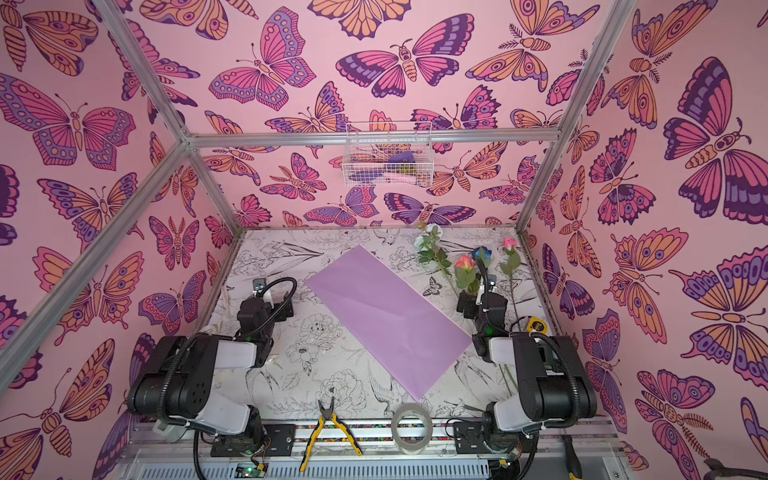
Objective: Tie the bouquet of fake flowers
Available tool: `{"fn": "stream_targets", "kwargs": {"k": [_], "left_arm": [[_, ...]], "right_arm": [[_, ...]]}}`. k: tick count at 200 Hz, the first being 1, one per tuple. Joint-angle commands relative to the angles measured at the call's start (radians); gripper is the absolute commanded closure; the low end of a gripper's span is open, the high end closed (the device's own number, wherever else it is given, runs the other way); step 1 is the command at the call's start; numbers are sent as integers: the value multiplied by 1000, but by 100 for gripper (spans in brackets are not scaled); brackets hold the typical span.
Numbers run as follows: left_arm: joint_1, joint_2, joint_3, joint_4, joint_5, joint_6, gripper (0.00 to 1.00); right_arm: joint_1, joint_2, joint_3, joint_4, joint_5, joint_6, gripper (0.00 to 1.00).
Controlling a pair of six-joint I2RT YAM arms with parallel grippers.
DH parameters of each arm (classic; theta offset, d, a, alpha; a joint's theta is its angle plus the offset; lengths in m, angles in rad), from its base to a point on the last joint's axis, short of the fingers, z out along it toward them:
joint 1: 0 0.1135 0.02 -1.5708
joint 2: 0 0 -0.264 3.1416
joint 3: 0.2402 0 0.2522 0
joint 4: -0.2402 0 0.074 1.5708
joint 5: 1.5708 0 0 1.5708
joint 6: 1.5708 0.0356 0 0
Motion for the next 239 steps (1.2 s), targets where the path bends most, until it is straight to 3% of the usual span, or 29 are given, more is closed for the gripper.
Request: {"fn": "stream_targets", "kwargs": {"k": [1, 195, 239], "left_arm": [[7, 7, 2, 28, 6, -8, 2], [9, 7, 12, 10, 48, 6, 2], [8, -80, 0, -37, 16, -5, 2]], "right_arm": [[-8, 12, 23, 31, 17, -17, 0], [-7, 8, 25, 39, 29, -12, 0], [-7, -103, 60, -129, 56, -11, 0]]}}
